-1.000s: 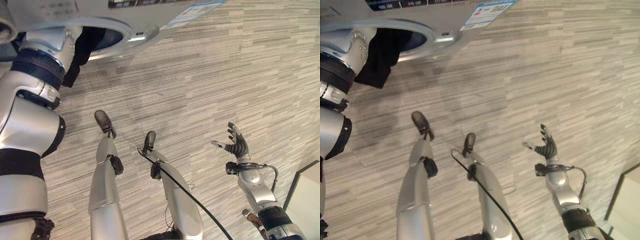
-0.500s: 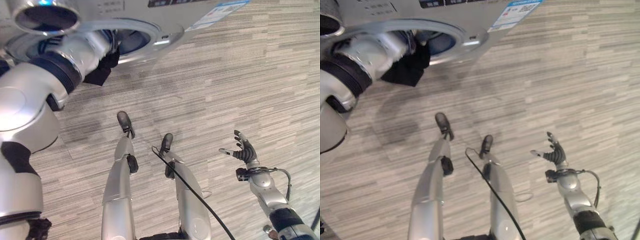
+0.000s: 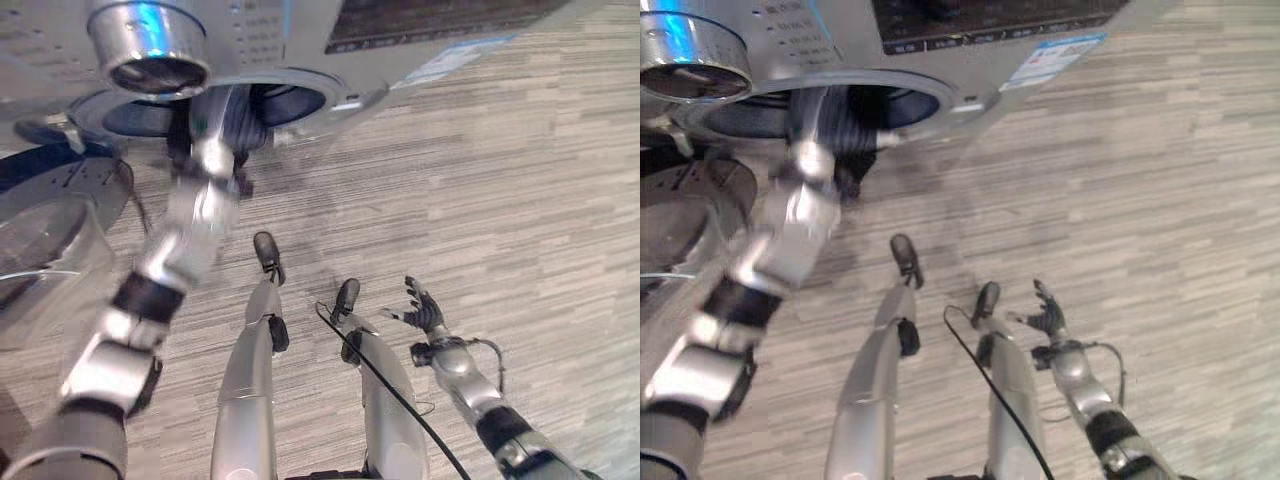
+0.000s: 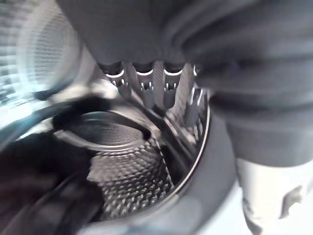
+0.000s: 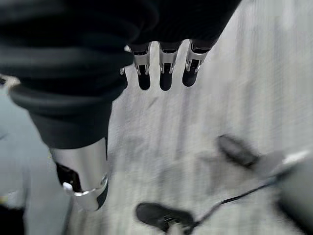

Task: Grab the laundry basket,head to the washer,open it,put in the laundry and shut it.

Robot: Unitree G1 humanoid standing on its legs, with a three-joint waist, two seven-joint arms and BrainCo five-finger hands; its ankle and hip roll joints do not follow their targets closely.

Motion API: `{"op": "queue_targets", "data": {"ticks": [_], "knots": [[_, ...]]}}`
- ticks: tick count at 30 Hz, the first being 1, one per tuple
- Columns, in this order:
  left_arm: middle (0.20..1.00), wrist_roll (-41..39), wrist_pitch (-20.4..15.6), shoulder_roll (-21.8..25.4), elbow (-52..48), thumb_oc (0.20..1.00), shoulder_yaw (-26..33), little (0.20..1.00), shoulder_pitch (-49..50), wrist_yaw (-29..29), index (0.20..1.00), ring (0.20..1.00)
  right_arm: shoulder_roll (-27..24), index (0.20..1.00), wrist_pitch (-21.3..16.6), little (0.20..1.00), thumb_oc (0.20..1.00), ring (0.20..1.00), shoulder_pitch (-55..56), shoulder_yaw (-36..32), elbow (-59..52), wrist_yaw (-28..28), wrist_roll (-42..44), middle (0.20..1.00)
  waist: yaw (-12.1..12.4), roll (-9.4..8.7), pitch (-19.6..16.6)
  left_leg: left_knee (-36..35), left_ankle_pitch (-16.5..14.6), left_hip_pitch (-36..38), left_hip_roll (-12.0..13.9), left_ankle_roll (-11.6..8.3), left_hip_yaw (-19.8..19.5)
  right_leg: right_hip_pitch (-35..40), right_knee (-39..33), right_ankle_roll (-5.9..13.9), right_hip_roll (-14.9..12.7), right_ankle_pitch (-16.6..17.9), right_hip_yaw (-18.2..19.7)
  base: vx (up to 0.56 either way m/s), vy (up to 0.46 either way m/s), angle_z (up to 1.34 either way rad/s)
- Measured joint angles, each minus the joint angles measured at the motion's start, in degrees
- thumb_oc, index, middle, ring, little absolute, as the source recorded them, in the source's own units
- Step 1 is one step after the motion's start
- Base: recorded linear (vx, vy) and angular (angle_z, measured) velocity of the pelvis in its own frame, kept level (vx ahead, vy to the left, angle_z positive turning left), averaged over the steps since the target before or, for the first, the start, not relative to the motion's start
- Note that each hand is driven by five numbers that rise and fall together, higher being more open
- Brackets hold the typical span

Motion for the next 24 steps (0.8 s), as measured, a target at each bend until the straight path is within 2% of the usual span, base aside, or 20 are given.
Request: {"op": "queue_targets", "data": {"ticks": [1, 3, 4, 5, 7, 9, 12, 15, 17, 20, 24], "knots": [[1.0, -1.88, -0.98, -0.93, -1.39, 1.0, 0.18, 1.0, 4.0, -0.13, 1.0, 1.0, 0.95, 1.0, 0.43, 1.0, 1.0, 1.0, -2.41, -0.43, 1.92, -0.71, 0.02, 1.0, 1.08, 0.34, 0.09, -0.01, 0.0, 0.45, -0.18, 0.0, -0.71, 0.72, 0.33, -0.31, -0.12, -0.71, -0.8, 0.02, -0.027, 0.42], [1.0, -6.85, -2.96, -0.83, -4.29, 1.0, -0.02, 1.0, 11.35, -0.58, 1.0, 1.0, 1.51, 1.0, 0.89, 1.0, 1.0, 1.0, -8.58, -2.46, 5.58, -2.9, 0.0, 1.0, 4.7, 0.74, 0.05, 0.0, -0.02, 0.55, -0.64, -0.03, -2.0, 0.75, 2.06, -0.7, -0.57, -2.9, -1.88, 0.03, -0.053, 0.46], [1.0, -11.47, -4.93, -0.97, -5.66, 1.0, -0.04, 1.0, 15.03, -1.25, 1.0, 1.0, 0.47, 1.0, 0.97, 1.0, 1.0, 1.0, -17.41, -5.07, 12.69, -4.92, 0.47, 1.0, 7.82, 1.59, 0.52, 0.08, 0.07, 0.43, -1.03, -0.08, -3.14, 0.56, 4.44, -1.23, -1.13, -4.82, -3.13, 0.05, -0.1, 0.57], [1.0, -13.3, -5.76, -0.77, -5.76, 1.0, -0.62, 1.0, 15.46, -1.4, 1.0, 1.0, -0.89, 1.0, 1.04, 1.0, 1.0, 1.0, -20.96, -6.94, 14.82, -6.08, 0.64, 1.0, 9.05, 2.79, 0.55, 0.03, 0.3, 0.14, -1.23, -0.11, -4.08, 0.73, 5.02, -1.42, -1.27, -5.58, -4.28, 0.05, -0.097, 0.56], [1.0, -17.24, -7.66, 0.04, -6.32, 1.0, -2.57, 1.0, 16.19, -1.87, 1.0, 1.0, -3.12, 1.0, 0.09, 1.0, 1.0, 1.0, -29.39, -9.64, 21.42, -7.73, 2.15, 1.0, 11.46, 3.29, 0.75, 0.09, 0.7, 0.05, -2.09, 0.26, -5.22, 0.49, 7.82, -1.78, -1.93, -7.42, -5.24, 0.04, -0.056, 0.4], [1.0, -20.16, -10.49, 0.35, -8.71, 1.0, -5.14, 1.0, 16.35, -2.48, 1.0, 1.0, -7.52, 1.0, 0.79, 1.0, 1.0, 1.0, -36.86, -9.89, 29.99, -9.39, 6.85, 1.0, 12.68, 4.95, 0.8, 0.33, 0.88, -1.09, -2.36, 0.11, -7.06, 0.45, 8.07, -2.2, -2.2, -8.46, -7.18, 0.04, -0.042, 0.4], [1.0, -21.14, -11.9, 2.2, -8.62, 1.0, -8.03, 1.0, 16.4, -3.48, 1.0, 1.0, -11.95, 1.0, -0.16, 1.0, 1.0, 1.0, -37.18, -10.15, 32.13, -9.98, 10.41, 1.0, 14.0, 5.18, 1.14, 1.0, 0.89, -2.89, -2.59, 0.12, -8.52, 0.3, 8.65, -2.66, -1.97, -9.42, -9.09, 0.07, -0.048, 0.3], [1.0, -23.74, -12.35, 2.3, -6.82, 1.0, -8.26, 1.0, 16.15, -4.25, 1.0, 1.0, -13.43, 1.0, -0.8, 1.0, 1.0, 1.0, -38.01, -9.74, 34.64, -9.09, 13.04, 1.0, 14.56, 5.53, 2.24, 1.55, 0.88, -3.79, -2.63, 0.18, -8.82, 0.27, 8.63, -3.04, -1.83, -9.73, -10.22, 0.07, -0.025, 0.17], [1.0, -26.41, -12.52, 1.73, -6.06, 1.0, -8.51, 1.0, 15.53, -4.81, 1.0, 1.0, -14.31, 1.0, -0.86, 1.0, 1.0, 1.0, -39.43, -9.54, 36.89, -8.84, 14.35, 1.0, 15.22, 6.67, 2.91, 1.6, 0.89, -4.15, -2.88, 0.18, -9.98, 0.48, 8.76, -3.39, -1.8, -10.17, -11.15, 0.06, -0.014, 0.2], [1.0, -27.31, -12.53, 1.77, -5.27, 1.0, -8.25, 1.0, 13.79, -4.89, 1.0, 1.0, -13.61, 1.0, -0.91, 1.0, 1.0, 1.0, -39.59, -9.79, 37.16, -8.52, 16.81, 1.0, 16.0, 7.25, 3.22, 1.8, 0.89, -4.93, -3.17, 0.17, -11.03, 0.45, 9.21, -3.68, -1.86, -11.11, -12.55, 0.05, 0.015, 0.2], [1.0, -28.76, -12.53, 1.7, -4.79, 1.0, -8.51, 1.0, 11.49, -4.86, 1.0, 1.0, -7.2, 1.0, -1.45, 1.0, 1.0, 1.0, -40.29, -9.2, 36.25, -7.49, 19.23, 1.0, 16.06, 7.25, 3.22, 1.86, 0.89, -5.28, -3.35, 0.16, -11.49, 0.42, 9.57, -3.83, -1.96, -11.69, -13.29, 0.03, 0.018, 0.08]]}}
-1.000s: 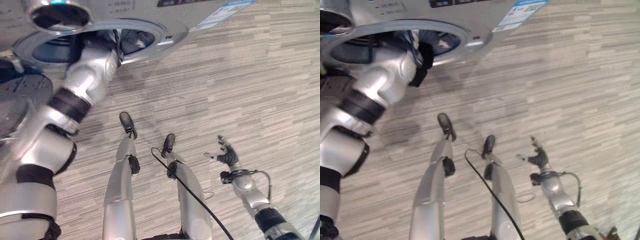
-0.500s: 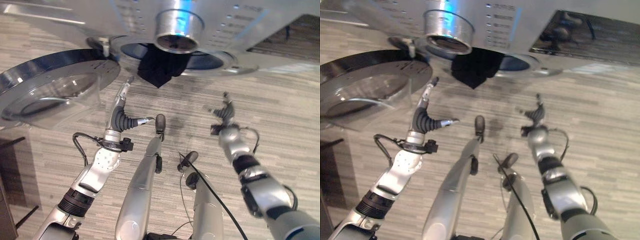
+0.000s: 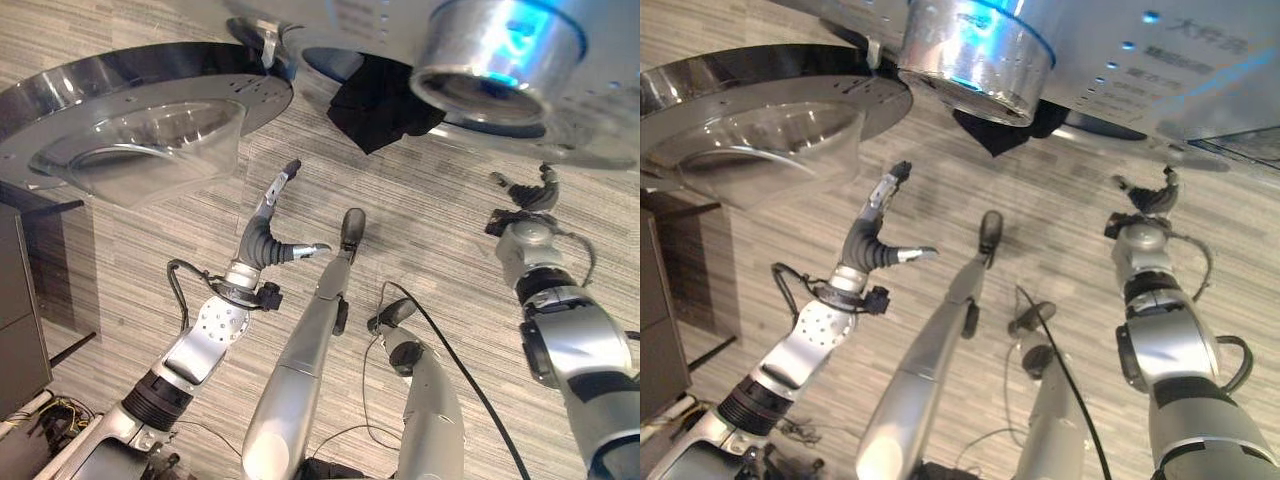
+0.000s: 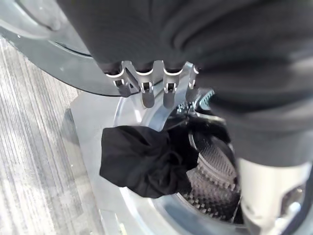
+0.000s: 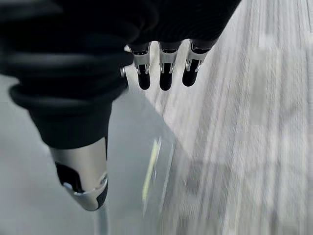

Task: Grab the laundry basket,head to the washer,open it,put in the laundry and shut it.

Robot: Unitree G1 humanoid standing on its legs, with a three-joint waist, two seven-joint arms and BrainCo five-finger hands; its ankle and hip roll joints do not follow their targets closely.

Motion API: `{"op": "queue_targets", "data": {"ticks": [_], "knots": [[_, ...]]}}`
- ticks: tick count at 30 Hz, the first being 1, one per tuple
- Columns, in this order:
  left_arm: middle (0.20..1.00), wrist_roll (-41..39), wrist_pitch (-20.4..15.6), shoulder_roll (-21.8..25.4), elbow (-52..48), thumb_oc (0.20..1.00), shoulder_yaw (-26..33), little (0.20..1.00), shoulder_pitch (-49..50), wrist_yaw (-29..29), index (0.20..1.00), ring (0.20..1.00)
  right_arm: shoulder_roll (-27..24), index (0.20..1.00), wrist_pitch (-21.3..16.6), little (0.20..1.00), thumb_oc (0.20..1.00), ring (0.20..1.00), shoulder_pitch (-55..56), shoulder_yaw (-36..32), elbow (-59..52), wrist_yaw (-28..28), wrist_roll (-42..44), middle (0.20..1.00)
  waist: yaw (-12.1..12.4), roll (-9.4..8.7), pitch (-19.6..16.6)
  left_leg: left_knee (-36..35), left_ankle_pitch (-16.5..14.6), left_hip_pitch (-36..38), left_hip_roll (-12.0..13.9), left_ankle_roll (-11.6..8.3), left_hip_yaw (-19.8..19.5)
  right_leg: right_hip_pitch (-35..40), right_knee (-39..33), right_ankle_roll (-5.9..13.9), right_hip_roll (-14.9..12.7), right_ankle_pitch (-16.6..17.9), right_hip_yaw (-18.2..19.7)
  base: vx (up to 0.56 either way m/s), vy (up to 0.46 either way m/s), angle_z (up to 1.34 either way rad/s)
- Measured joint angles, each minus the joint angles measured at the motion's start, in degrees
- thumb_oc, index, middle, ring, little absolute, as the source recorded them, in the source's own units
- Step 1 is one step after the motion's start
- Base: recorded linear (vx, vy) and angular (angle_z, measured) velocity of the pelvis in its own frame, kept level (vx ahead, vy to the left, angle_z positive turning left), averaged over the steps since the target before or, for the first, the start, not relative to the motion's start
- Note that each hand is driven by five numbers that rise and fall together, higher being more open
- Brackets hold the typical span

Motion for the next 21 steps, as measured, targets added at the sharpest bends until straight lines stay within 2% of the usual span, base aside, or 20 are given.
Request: {"op": "queue_targets", "data": {"ticks": [3, 9, 15, 18, 21], "knots": [[1.0, 0.0, 0.01, -0.45, 0.92, 1.0, -1.06, 1.0, -1.99, -0.06, 1.0, 1.0, 6.32, 1.0, -0.26, 1.0, 1.0, 1.0, -2.19, 0.68, -0.58, 0.95, 1.58, 1.0, 0.14, 0.01, -0.01, 0.09, 0.01, -0.39, -0.08, -0.02, -0.2, -0.09, -0.06, -0.01, 0.04, -0.11, -0.34, 0.03, 0.007, 0.04], [1.0, -0.43, 0.0, -0.72, 1.79, 1.0, -3.99, 1.0, -3.4, -0.04, 1.0, 1.0, 8.5, 1.0, -1.17, 1.0, 1.0, 1.0, -6.77, 2.12, -0.4, 1.01, 2.0, 1.0, 1.4, 0.03, -0.01, 0.08, 0.34, -0.5, -0.59, -0.48, -1.28, 0.12, 0.15, -0.21, -0.01, -0.5, -0.76, 0.01, -0.006, 0.06], [1.0, -3.32, -0.58, -0.95, 1.53, 1.0, -5.74, 1.0, -3.7, -0.47, 1.0, 1.0, 3.77, 1.0, -0.99, 1.0, 1.0, 1.0, -9.85, -0.27, 2.64, -0.46, 3.89, 1.0, 3.06, 0.16, -0.02, -0.06, 1.2, -1.44, -1.69, -1.68, -3.6, 0.08, 2.47, -0.63, -0.93, -2.77, -3.8, 0.03, -0.03, 0.21], [1.0, -5.02, -1.28, -1.1, 1.3, 1.0, -4.79, 1.0, -3.03, -0.76, 1.0, 1.0, -0.96, 1.0, -1.01, 1.0, 1.0, 1.0, -9.84, -1.98, 3.44, -0.49, 5.03, 1.0, 5.02, 0.44, -0.06, -0.09, 1.65, -3.38, -2.04, -2.29, -4.83, -1.49, 3.61, -1.06, -1.11, -3.73, -5.06, 0.04, -0.018, 0.21], [1.0, -6.71, -1.41, -1.1, 0.76, 1.0, -4.01, 1.0, -2.7, -1.12, 1.0, 1.0, -2.76, 1.0, -1.27, 1.0, 1.0, 1.0, -9.89, -2.44, 3.61, -0.3, 6.74, 1.0, 6.38, 1.21, 0.24, -0.02, 1.75, -4.78, -2.35, -2.37, -5.69, -2.25, 4.34, -1.55, -1.21, -4.25, -6.23, 0.05, -0.018, 0.17]]}}
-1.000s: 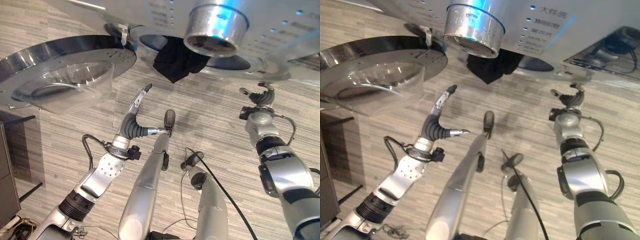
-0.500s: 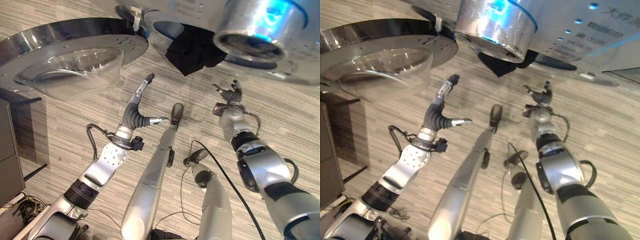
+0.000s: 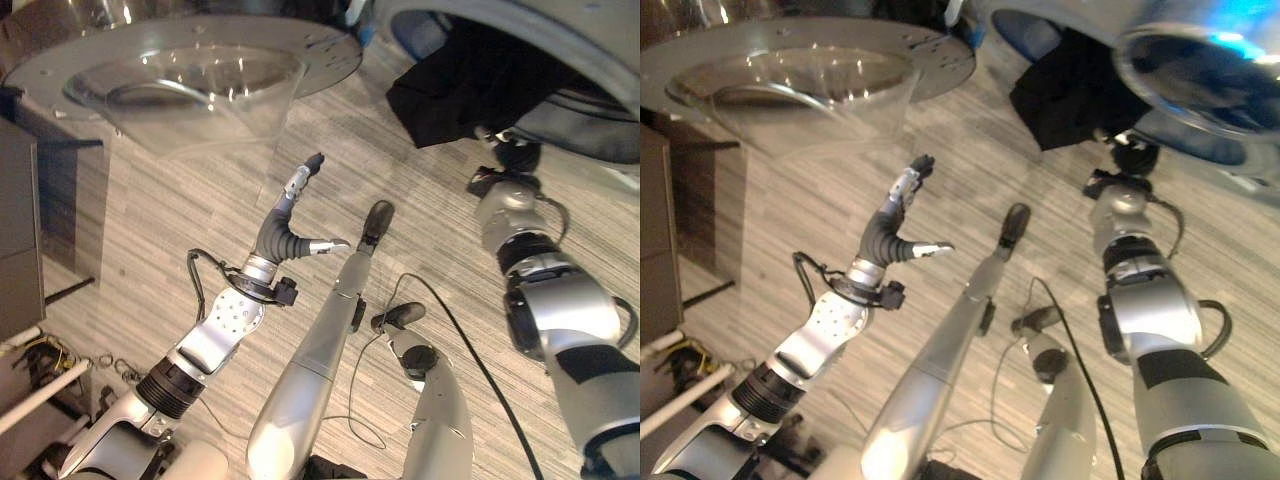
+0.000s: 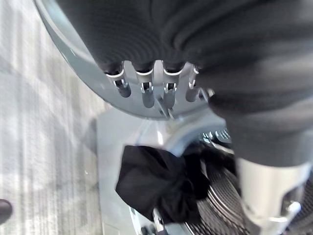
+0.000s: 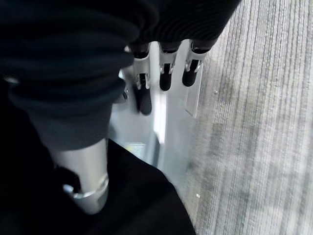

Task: Grab the laundry basket,head to the washer,open it,put in the laundry and shut it.

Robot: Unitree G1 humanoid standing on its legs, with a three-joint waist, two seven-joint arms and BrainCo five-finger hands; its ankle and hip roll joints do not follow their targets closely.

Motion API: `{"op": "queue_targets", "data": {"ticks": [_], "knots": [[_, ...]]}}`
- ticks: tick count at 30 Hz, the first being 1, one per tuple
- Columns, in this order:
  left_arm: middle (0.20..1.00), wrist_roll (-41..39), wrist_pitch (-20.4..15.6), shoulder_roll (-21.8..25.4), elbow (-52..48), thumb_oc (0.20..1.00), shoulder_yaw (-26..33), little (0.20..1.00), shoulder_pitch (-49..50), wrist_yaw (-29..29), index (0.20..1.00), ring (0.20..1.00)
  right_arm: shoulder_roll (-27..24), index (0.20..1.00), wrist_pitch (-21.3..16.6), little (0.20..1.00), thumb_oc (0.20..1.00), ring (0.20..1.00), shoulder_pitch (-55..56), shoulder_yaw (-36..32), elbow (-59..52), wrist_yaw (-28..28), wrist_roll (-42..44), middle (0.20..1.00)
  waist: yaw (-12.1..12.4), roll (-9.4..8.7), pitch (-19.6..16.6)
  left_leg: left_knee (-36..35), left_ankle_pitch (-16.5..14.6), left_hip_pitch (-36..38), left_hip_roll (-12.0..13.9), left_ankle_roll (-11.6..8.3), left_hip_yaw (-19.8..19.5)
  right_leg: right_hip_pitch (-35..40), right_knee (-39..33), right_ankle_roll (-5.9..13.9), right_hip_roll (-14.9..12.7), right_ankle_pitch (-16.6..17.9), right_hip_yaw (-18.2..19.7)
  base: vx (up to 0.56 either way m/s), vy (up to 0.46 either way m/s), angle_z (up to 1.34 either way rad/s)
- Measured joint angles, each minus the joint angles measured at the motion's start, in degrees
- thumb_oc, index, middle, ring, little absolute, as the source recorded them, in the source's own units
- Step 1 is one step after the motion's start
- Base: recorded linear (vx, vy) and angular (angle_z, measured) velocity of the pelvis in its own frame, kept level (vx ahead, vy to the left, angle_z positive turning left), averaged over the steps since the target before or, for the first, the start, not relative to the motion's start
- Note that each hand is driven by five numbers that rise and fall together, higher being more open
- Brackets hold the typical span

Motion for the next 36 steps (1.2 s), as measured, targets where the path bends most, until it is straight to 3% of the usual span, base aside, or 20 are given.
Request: {"op": "queue_targets", "data": {"ticks": [9, 22, 23, 24, 25, 26, 31, 33, 36], "knots": [[1.0, -0.36, -0.67, 0.0, -0.41, 1.0, 0.79, 1.0, 0.25, -1.1, 1.0, 1.0, -1.93, 1.0, -0.08, 1.0, 1.0, 1.0, -2.56, 0.6, 1.12, 3.7, 7.36, 1.0, 1.81, 0.43, 0.04, 0.14, 0.0, -2.23, -0.61, 0.0, -0.71, -1.56, 0.03, -0.07, -0.16, -0.4, -0.71, 0.05, -0.001, 0.07], [1.0, -0.5, -0.67, 0.02, -0.4, 1.0, 1.49, 1.0, 0.48, -1.61, 1.0, 1.0, 2.21, 1.0, -0.11, 1.0, 1.0, 1.0, -5.74, 3.53, -0.03, 3.85, 8.39, 1.0, 2.28, 0.43, 0.04, 1.85, 0.21, -2.79, -0.39, -0.3, -1.89, -1.55, 1.82, -0.38, 0.11, -1.12, -0.92, 0.0, -0.011, 0.0], [1.0, -0.54, -0.66, 0.02, -0.4, 1.0, 1.28, 1.0, 0.48, -1.63, 1.0, 1.0, 2.18, 0.959, -0.11, 0.959, 0.959, 0.959, -5.92, 3.48, -0.02, 3.61, 8.43, 0.959, 2.29, 0.42, 0.04, 1.84, 0.31, -2.88, -0.41, -0.43, -2.08, -1.53, 1.82, -0.37, 0.22, -1.12, -1.1, 0.02, -0.059, 0.07], [1.0, -0.54, -0.65, 0.02, -0.4, 1.0, 1.14, 1.0, 0.52, -1.64, 1.0, 1.0, 2.15, 0.617, -0.11, 0.617, 0.617, 0.617, -6.06, 3.47, -0.02, 3.6, 8.44, 0.617, 2.3, 0.42, 0.04, 1.84, 0.38, -3.01, -0.43, -0.52, -2.19, -1.49, 1.88, -0.46, 0.28, -1.2, -1.53, 0.01, -0.046, 0.09], [1.0, -0.54, -0.65, 0.04, -0.4, 1.0, 1.12, 1.0, 0.54, -1.65, 1.0, 1.0, 2.03, 0.555, -0.11, 0.555, 0.555, 0.555, -6.25, 3.45, 0.04, 3.59, 8.45, 0.555, 2.32, 0.42, 0.04, 1.84, 0.49, -3.19, -0.49, -0.68, -2.46, -1.48, 1.96, -0.55, 0.34, -1.28, -1.99, 0.03, -0.059, 0.15], [1.0, -0.54, -0.64, 0.11, -0.42, 1.0, 1.13, 1.0, 0.58, -1.79, 1.0, 1.0, 1.72, 0.2, -0.14, 0.2, 0.2, 0.2, -6.74, 3.39, 0.51, 3.63, 9.11, 0.2, 2.36, 0.42, 0.04, 1.86, 0.67, -3.48, -0.55, -0.87, -3.15, -1.48, 2.02, -0.78, 0.44, -1.51, -2.58, 0.03, -0.049, 0.16], [1.0, -0.53, -0.6, 0.58, -0.51, 1.0, 1.28, 1.0, 1.35, -2.05, 1.0, 1.0, -0.44, 0.2, 0.79, 0.2, 0.2, 0.2, -9.41, -0.63, 4.74, 3.28, 11.83, 0.2, 3.87, 0.42, 0.04, 1.93, 0.88, -3.87, -0.87, -1.06, -4.03, -1.43, 2.61, -1.06, 0.38, -1.96, -3.62, 0.02, -0.006, 0.1], [1.0, -0.59, -0.58, 1.65, -2.62, 1.0, 2.29, 1.0, 2.25, -1.87, 1.0, 1.0, -2.49, 0.2, 3.19, 0.2, 0.2, 0.2, -9.97, -1.66, 4.7, 2.44, 14.45, 0.2, 4.58, 0.32, 0.05, 1.83, 1.06, -3.95, -0.92, -0.89, -4.05, -1.41, 2.83, -1.04, 0.29, -1.96, -3.8, 0.0, 0.0, 0.0], [1.0, -2.37, -0.57, 1.98, -4.25, 1.0, 2.01, 1.0, 3.1, -1.79, 1.0, 1.0, -3.53, 0.2, 3.63, 0.2, 0.2, 0.2, -10.54, -1.57, 4.2, 0.4, 15.98, 0.2, 3.86, 0.07, 0.09, 1.58, 1.02, -4.5, -1.27, -1.04, -4.28, -1.78, 3.19, -0.78, -0.11, -2.03, -4.32, 0.0, 0.009, 0.07]]}}
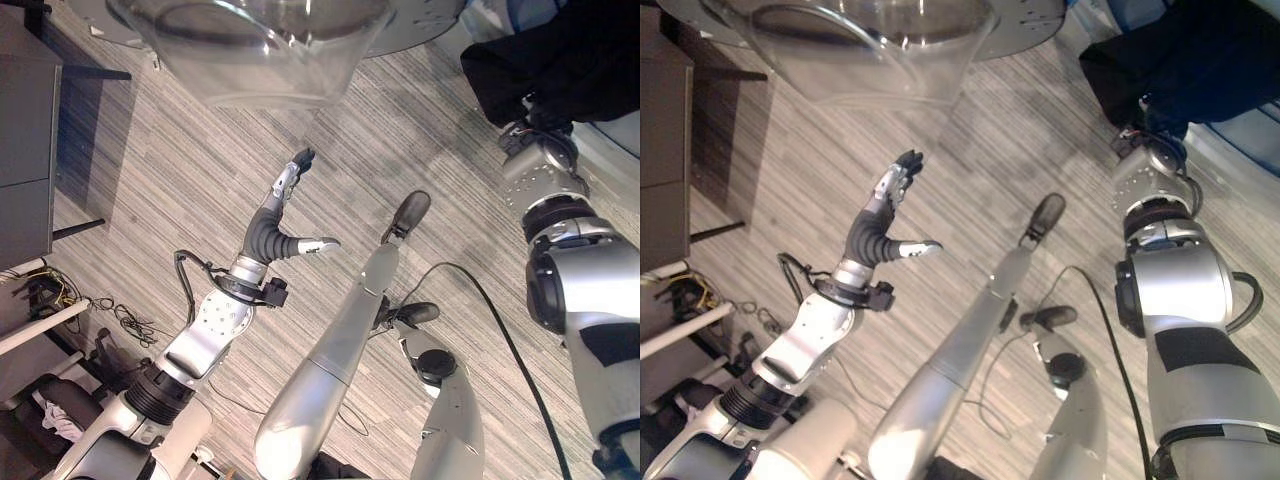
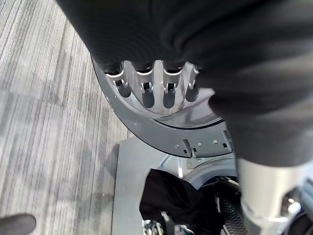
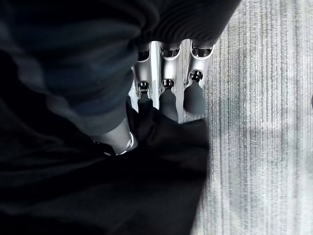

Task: Grab the laundry basket,head to the washer,open it,put in the laundry and shut it.

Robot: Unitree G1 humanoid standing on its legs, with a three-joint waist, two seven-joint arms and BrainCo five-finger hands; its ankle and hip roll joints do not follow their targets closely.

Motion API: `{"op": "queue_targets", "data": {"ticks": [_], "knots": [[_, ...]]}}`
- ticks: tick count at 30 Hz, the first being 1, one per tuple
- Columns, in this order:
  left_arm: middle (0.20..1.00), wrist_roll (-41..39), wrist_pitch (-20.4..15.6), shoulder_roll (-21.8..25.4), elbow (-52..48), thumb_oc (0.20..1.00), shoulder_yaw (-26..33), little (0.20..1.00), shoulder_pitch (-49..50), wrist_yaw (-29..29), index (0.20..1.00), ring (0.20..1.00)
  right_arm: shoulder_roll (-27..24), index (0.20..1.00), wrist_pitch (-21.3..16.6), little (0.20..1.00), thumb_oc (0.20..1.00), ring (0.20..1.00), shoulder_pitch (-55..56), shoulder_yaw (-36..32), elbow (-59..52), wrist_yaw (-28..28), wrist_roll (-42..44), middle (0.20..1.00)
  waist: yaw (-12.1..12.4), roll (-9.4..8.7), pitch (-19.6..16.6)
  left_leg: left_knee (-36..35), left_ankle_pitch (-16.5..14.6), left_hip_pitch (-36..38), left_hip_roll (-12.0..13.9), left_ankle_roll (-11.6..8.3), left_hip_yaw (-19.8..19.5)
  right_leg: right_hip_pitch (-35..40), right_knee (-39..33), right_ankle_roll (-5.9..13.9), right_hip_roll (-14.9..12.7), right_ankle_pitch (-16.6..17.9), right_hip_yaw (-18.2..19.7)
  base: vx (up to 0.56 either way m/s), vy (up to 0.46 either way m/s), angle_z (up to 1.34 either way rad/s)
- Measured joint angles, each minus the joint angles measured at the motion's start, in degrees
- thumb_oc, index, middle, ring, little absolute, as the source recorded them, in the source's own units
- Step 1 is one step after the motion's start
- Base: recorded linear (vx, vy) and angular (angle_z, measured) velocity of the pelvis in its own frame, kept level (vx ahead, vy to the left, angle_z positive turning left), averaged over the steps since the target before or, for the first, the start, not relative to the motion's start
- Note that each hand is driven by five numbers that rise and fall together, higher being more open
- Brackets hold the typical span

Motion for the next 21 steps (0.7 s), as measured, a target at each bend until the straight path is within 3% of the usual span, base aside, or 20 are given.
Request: {"op": "queue_targets", "data": {"ticks": [4, 8, 18, 21], "knots": [[1.0, -0.43, 0.32, 2.09, -1.18, 1.0, 0.02, 1.0, 1.4, -0.11, 1.0, 1.0, -1.6, 0.2, 1.44, 0.2, 0.2, 0.2, -0.51, 3.96, -1.55, -3.58, 0.01, 0.2, -1.2, -0.34, 0.06, -0.42, 0.38, -2.03, 0.43, 1.23, 2.68, -1.87, 0.82, 0.54, -0.96, 0.14, -0.58, -0.02, -0.004, 0.09], [1.0, -0.41, 0.68, 2.14, -1.12, 1.0, 0.11, 1.0, 1.27, 0.11, 1.0, 1.0, -1.59, 0.2, 2.48, 0.2, 0.2, 0.2, -0.63, 8.22, -1.9, -5.25, -7.12, 0.2, -2.15, -0.58, 0.2, -0.58, 0.84, -2.55, 0.32, 1.99, 4.77, -3.44, 1.75, 1.25, -2.29, 0.67, 0.74, -0.01, -0.01, -0.14], [1.0, -0.4, 0.71, 2.12, -1.28, 1.0, 1.1, 1.0, 3.12, 1.18, 1.0, 1.0, -1.67, 0.2, 3.43, 0.2, 0.2, 0.2, -1.24, 8.45, -1.36, -5.55, -8.38, 0.2, -3.62, -0.72, 0.28, -0.53, 0.82, -2.55, -0.59, 2.16, 5.39, -4.02, 3.11, 2.05, -3.83, 1.13, 1.37, 0.0, 0.002, -0.01], [1.0, -0.42, 0.71, 2.13, -1.55, 1.0, 2.69, 1.0, 3.01, 1.38, 1.0, 1.0, -1.67, 0.2, 5.39, 0.2, 0.2, 0.2, -2.11, 8.44, -1.37, -5.47, -8.14, 0.2, -4.12, -1.53, 0.74, -0.48, 1.04, -2.32, -0.5, 2.46, 5.56, -3.76, 3.0, 2.24, -3.81, 1.34, 1.47, 0.0, 0.0, 0.0]]}}
